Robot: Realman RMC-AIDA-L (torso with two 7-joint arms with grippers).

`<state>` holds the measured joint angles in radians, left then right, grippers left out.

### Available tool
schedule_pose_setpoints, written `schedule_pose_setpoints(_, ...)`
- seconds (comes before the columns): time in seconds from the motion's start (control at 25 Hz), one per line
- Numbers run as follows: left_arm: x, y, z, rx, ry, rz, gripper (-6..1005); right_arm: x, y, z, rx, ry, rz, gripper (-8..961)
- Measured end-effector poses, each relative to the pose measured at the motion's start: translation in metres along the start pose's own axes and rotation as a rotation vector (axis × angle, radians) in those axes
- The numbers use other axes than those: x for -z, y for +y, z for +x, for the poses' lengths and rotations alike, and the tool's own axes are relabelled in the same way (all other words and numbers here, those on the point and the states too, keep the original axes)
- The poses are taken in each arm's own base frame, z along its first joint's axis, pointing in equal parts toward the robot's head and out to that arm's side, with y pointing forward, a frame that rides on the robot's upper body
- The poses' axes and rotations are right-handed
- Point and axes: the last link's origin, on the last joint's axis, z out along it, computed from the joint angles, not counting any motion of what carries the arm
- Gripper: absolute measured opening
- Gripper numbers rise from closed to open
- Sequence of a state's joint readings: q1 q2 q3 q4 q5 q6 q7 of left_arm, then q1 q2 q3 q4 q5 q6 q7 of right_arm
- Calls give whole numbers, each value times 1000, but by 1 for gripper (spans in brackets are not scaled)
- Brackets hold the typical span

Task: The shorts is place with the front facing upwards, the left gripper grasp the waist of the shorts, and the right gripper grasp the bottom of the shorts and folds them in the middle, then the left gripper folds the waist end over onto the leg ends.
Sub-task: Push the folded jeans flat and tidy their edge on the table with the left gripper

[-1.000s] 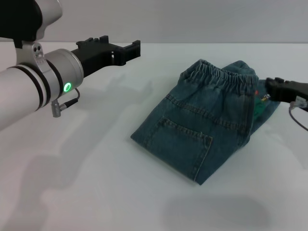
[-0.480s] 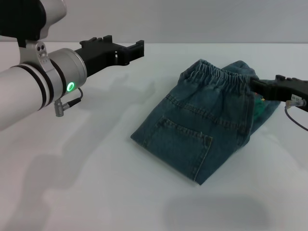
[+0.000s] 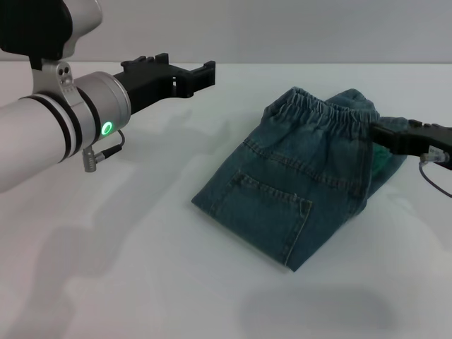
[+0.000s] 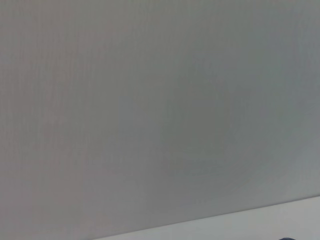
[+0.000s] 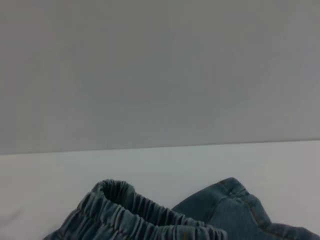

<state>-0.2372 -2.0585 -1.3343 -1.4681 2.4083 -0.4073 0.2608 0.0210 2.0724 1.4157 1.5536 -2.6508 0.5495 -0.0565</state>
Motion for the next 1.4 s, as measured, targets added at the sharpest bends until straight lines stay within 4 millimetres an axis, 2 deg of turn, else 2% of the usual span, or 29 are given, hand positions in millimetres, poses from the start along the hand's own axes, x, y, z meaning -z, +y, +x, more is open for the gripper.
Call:
schedule_pose_setpoints(0.32, 0, 3, -1, -4, -2, -7, 842, -4, 8, -6, 13, -4, -25, 671)
schedule_pose_setpoints(0.68, -1, 4, 0, -6, -2, -10, 843, -15, 5, 0, 15, 26, -17, 672)
schedule_pose_setpoints(1.04, -2, 4, 1, -8, 0, -12, 843, -21, 12, -1, 58, 65, -35, 645)
schedule_pose_setpoints(1.4, -3, 3, 1, -8, -2, -8, 843, -16, 9, -3, 74, 44, -28, 473)
